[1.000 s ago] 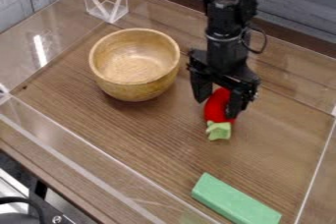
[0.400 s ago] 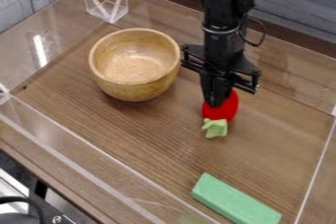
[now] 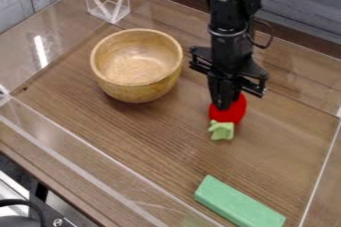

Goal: Move the red object to the right side of the table

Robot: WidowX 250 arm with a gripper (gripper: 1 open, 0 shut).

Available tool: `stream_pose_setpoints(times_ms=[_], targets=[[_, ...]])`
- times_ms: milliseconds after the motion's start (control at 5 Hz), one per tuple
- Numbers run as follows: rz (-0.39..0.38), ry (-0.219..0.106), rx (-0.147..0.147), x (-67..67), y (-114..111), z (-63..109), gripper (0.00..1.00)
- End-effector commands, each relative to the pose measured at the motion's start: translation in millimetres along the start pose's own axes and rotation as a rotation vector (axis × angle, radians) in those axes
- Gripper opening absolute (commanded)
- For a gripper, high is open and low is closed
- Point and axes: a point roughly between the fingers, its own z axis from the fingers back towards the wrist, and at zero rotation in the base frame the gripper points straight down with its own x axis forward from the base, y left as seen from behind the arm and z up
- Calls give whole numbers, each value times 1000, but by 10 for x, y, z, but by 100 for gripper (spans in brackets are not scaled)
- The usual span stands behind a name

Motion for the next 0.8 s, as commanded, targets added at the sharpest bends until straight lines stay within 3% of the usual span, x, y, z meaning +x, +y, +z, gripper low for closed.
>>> stream_pose_setpoints(times_ms=[0,200,600], targets=[[20,-43,-3,71,-100,70,100],[64,-49,-8,55,-158,55,100],[-78,-21,-33,131,-121,148,100]])
